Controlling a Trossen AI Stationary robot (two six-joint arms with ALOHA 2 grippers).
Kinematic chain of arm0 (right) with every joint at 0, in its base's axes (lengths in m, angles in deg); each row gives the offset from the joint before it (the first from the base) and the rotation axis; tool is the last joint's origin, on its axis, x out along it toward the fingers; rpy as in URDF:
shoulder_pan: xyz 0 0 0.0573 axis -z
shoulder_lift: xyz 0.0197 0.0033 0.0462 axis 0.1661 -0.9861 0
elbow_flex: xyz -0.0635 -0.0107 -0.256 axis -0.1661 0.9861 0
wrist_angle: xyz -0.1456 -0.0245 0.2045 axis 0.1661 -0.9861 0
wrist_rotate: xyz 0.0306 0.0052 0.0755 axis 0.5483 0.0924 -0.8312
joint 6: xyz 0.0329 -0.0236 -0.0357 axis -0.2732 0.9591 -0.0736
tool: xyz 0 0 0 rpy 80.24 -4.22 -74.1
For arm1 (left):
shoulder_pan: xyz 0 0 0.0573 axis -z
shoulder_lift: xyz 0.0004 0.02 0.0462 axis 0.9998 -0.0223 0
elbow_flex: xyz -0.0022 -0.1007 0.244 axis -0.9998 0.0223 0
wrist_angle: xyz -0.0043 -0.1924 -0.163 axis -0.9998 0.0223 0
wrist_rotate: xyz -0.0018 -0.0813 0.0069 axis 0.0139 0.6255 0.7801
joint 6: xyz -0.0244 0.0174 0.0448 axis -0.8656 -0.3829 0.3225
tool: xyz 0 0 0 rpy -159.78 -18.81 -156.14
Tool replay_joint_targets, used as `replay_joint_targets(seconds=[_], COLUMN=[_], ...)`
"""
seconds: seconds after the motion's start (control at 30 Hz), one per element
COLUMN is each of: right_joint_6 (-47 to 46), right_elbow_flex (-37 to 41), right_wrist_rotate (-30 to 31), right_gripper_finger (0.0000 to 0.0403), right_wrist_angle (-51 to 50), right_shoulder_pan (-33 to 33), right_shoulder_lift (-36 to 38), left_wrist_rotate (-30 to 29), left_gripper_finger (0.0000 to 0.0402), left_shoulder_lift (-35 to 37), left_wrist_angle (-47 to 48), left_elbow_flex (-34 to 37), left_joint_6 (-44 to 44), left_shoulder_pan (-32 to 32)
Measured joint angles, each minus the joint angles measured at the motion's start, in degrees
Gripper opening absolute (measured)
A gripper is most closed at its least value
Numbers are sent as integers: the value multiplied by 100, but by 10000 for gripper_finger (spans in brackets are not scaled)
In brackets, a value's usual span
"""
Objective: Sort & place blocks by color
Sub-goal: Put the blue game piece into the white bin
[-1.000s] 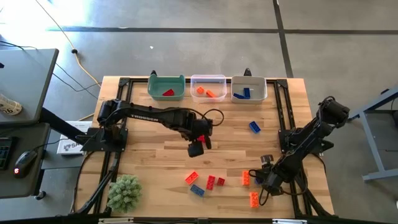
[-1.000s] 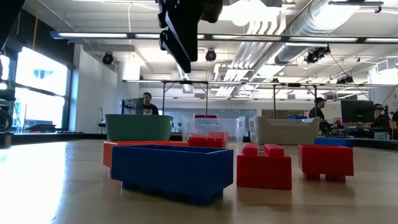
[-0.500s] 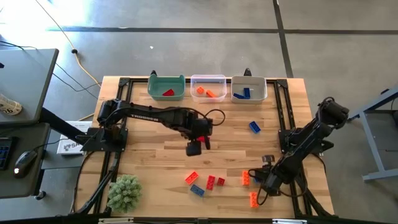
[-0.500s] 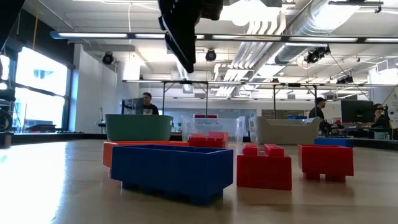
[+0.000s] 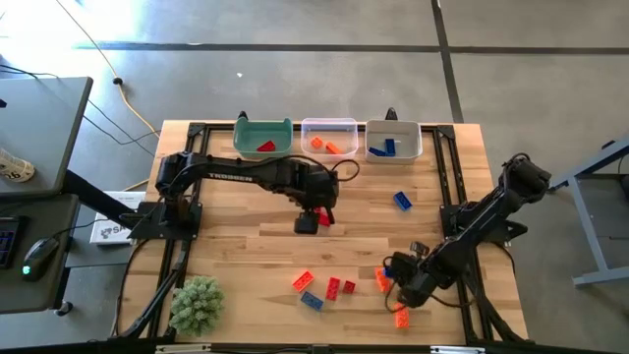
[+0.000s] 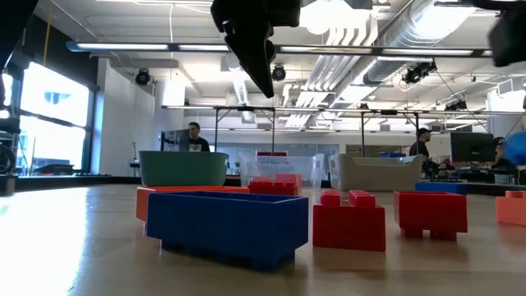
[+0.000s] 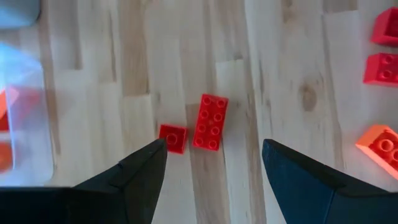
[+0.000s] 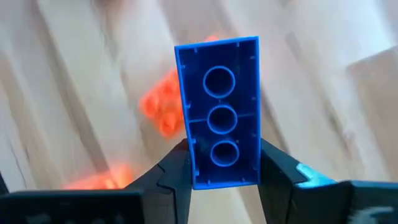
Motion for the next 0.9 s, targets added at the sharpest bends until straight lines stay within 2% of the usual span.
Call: replay_joint_targets(seconds=[0.4,0.63,0.9], right_joint_6=[-376,-418,-294], right_elbow_flex=[-878,-1598,-2050], right_wrist_rotate=[987,1494,1632], right_gripper_finger=[116,116,116], right_wrist_angle=[-843,-2114,-3525], right_shoulder_pan=[1046,1805,2593], right_shoulder_lift=[4,13,13], left_wrist_rotate=[156,448,410], left_gripper_finger=[255,255,255], left_shoulder_lift=[-45,-149,-144], left_wrist_angle=[-85,-220,-506], left_elbow_flex=[2,104,477], left_joint_6=[750,1042,1185], left_shoulder_pan=[-201,-200,-297])
